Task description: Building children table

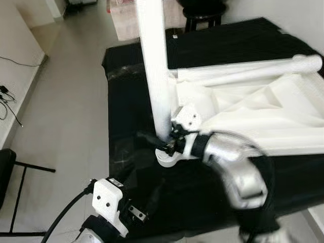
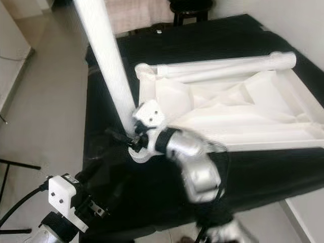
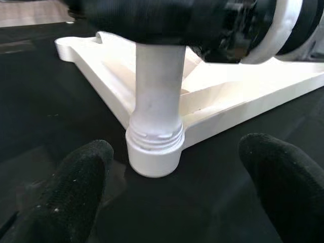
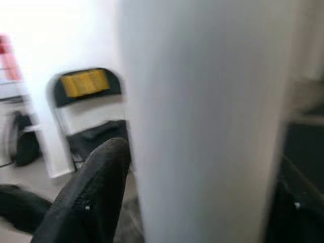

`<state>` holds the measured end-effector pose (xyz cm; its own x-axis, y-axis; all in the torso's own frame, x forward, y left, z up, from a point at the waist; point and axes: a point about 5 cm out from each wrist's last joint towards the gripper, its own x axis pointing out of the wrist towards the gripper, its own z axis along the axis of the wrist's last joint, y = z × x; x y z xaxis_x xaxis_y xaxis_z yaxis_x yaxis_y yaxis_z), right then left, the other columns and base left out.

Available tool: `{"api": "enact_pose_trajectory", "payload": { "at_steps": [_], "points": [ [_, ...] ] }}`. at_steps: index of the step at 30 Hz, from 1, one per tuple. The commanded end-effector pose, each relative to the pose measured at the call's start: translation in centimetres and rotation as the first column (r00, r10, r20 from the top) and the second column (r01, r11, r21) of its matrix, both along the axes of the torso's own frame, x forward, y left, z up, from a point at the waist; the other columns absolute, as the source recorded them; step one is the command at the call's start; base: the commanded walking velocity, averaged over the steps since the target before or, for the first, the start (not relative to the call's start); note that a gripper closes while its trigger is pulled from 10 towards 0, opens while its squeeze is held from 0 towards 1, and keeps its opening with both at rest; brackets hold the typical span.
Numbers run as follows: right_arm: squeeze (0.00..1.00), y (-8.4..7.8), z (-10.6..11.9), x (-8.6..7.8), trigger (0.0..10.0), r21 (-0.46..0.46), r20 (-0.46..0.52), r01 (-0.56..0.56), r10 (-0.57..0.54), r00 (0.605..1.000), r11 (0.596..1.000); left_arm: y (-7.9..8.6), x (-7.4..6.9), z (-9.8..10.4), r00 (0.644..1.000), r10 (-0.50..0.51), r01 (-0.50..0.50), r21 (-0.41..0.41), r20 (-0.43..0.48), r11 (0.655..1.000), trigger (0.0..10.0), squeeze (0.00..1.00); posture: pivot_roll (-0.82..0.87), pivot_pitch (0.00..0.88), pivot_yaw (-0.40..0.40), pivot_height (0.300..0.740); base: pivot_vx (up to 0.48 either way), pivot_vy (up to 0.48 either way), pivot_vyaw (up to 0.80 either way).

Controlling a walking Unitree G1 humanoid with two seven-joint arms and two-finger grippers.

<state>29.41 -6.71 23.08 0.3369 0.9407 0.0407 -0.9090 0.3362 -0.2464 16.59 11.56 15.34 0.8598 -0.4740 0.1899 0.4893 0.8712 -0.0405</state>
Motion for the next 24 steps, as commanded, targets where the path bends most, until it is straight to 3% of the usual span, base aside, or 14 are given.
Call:
{"api": "enact_pose_trajectory", "payload": {
  "at_steps": [1, 3, 8, 12, 13, 15, 16, 24],
  "points": [
    [0.00, 0.5, 0.7, 0.6, 10.0, -0.062, 0.049, -0.176, 0.179, 0.983, 0.982, 0.1, -0.3, -0.1, 1.000, 0.004, -0.004, 0.004, -0.017, 1.000, 10.0, 0.00, -0.02, 0.223, 0.081, 0.740, 0.000, 0.000, 0.00],
    [0.00, 0.6, 1.4, 1.1, 10.0, -0.088, 0.050, -0.260, 0.265, 0.963, 0.962, 0.1, -0.5, 0.0, 1.000, 0.006, -0.005, 0.005, -0.018, 1.000, 10.0, 0.00, -0.01, 0.228, 0.078, 0.740, 0.000, 0.000, 0.00],
    [0.00, 0.9, 1.9, 1.4, 10.0, -0.114, 0.028, -0.351, 0.356, 0.934, 0.929, 0.1, -0.6, 0.0, 1.000, 0.008, -0.007, 0.006, -0.020, 1.000, 10.0, 0.00, 0.00, 0.235, 0.077, 0.740, 0.000, 0.000, 0.00],
    [0.00, 1.3, 2.8, 2.0, 10.0, -0.148, -0.001, -0.484, 0.489, 0.872, 0.863, 0.1, -1.0, 0.1, 1.000, 0.010, -0.009, 0.009, -0.023, 1.000, 10.0, 0.00, 0.02, 0.243, 0.072, 0.740, 0.000, 0.000, 0.00],
    [0.00, 1.5, 3.0, 2.2, 3.5, -0.151, -0.006, -0.507, 0.512, 0.859, 0.849, 0.1, -1.1, 0.2, 1.000, 0.011, -0.010, 0.010, -0.024, 1.000, 10.0, 0.00, 0.03, 0.248, 0.069, 0.740, 0.000, 0.000, 0.00],
    [0.00, 1.5, 3.2, 2.5, 3.5, -0.155, -0.007, -0.525, 0.530, 0.848, 0.837, 0.1, -1.1, 0.2, 1.000, 0.012, -0.011, 0.010, -0.025, 1.000, 10.0, 0.00, 0.03, 0.249, 0.069, 0.740, 0.000, 0.000, 0.00],
    [0.00, 1.5, 3.2, 2.7, 0.0, -0.152, -0.015, -0.547, 0.551, 0.834, 0.823, 0.1, -1.2, 0.3, 1.000, 0.013, -0.013, 0.011, -0.026, 1.000, 10.0, 0.00, 0.04, 0.252, 0.068, 0.740, 0.000, 0.000, 0.00],
    [0.00, 0.8, 2.9, 3.1, 0.0, -0.154, -0.028, -0.552, 0.554, 0.832, 0.820, 0.0, -1.4, 0.3, 0.999, 0.015, -0.015, 0.012, -0.032, 1.000, 10.0, 0.00, 0.05, 0.254, 0.079, 0.740, 0.000, 0.000, 0.00]
  ]
}}
